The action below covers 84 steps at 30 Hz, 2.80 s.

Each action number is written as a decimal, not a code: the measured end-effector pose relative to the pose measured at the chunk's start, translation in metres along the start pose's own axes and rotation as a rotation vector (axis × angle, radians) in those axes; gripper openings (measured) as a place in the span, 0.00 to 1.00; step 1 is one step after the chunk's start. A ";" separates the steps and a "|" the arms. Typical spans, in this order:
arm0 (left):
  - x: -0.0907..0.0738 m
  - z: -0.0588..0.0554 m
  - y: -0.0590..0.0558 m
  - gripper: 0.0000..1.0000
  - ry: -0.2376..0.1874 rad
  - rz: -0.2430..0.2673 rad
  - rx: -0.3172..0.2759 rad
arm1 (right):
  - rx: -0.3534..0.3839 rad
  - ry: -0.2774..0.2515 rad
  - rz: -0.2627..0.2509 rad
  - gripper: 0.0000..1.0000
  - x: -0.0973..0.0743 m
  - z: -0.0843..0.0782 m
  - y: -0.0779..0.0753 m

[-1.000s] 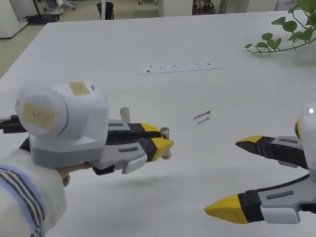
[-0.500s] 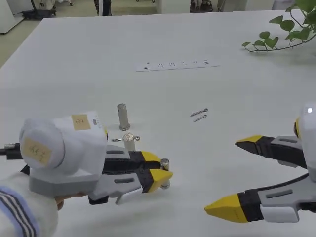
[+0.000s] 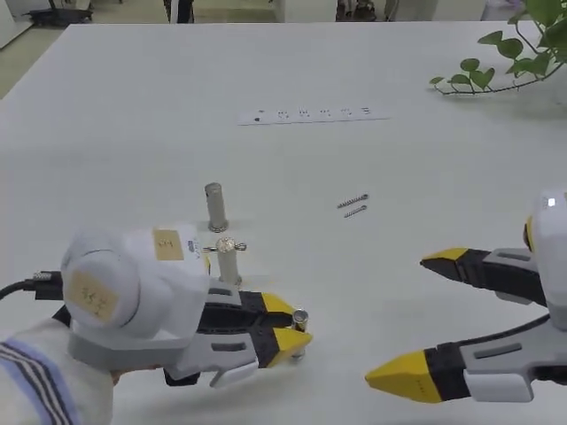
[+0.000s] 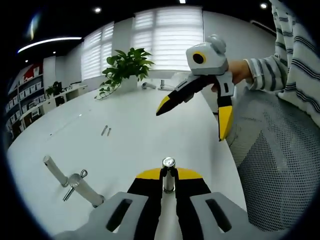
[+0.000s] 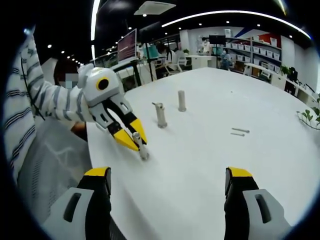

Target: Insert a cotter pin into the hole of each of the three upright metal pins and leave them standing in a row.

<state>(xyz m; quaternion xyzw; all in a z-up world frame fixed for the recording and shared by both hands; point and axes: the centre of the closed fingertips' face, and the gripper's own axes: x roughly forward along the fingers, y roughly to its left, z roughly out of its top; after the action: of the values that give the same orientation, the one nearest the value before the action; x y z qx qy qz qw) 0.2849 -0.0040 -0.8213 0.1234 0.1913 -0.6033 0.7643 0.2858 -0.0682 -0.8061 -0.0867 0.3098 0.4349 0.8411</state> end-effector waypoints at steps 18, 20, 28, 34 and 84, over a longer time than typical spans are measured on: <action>0.001 -0.006 -0.006 0.07 -0.004 0.002 0.000 | -0.008 0.016 -0.010 0.96 0.000 0.000 -0.004; 0.001 -0.006 -0.006 0.07 -0.005 0.005 -0.005 | -0.007 0.017 -0.007 0.96 0.000 -0.001 -0.004; 0.000 -0.007 -0.008 0.08 -0.001 0.007 -0.020 | -0.009 0.031 -0.011 0.96 -0.001 -0.004 -0.008; -0.001 -0.017 -0.009 0.10 0.033 0.008 -0.050 | -0.017 0.034 -0.013 0.96 -0.001 -0.003 -0.012; -0.047 0.011 -0.045 0.99 -0.067 0.035 -0.286 | -0.376 0.304 0.156 0.75 0.037 0.033 -0.114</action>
<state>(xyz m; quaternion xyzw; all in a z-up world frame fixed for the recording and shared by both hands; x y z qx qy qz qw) 0.2330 0.0213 -0.7886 -0.0038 0.2475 -0.5601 0.7906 0.4061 -0.0984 -0.8166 -0.2818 0.3523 0.5303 0.7178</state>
